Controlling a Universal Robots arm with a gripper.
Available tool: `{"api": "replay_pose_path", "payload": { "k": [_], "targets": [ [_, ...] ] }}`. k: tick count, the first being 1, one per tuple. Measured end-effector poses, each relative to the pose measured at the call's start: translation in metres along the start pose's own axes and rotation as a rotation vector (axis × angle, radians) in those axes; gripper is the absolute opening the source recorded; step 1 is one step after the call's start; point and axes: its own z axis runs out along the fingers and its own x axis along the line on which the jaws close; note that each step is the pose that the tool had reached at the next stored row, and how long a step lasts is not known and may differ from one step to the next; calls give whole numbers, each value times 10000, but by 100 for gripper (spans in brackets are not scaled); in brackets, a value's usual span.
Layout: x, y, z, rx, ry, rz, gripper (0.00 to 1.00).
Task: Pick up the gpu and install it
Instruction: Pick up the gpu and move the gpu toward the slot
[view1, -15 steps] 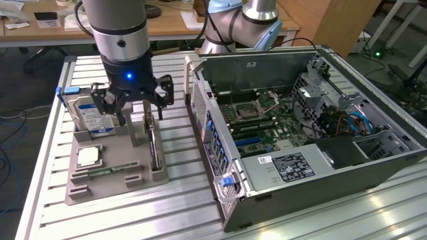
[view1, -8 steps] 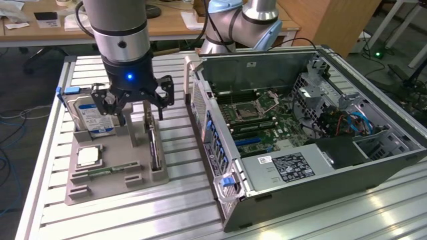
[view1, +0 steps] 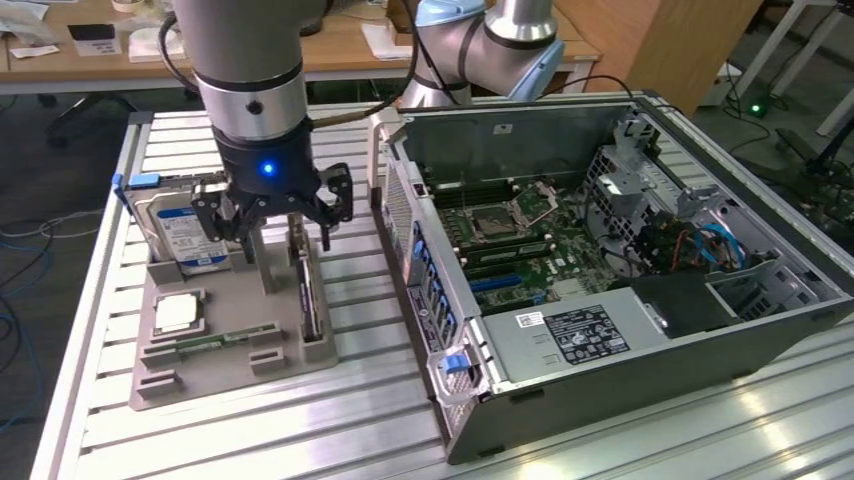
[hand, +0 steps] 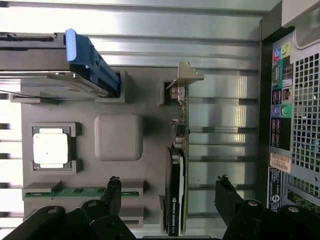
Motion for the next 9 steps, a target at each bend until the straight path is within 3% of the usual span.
{"api": "replay_pose_path", "payload": {
  "k": [2,5,9],
  "targets": [
    [-3,-17,17,34,2,-3,84],
    [-3,-31,44,134,2,-4,84],
    [-14,-37,114,144,3,-5,84]
  ]
}}
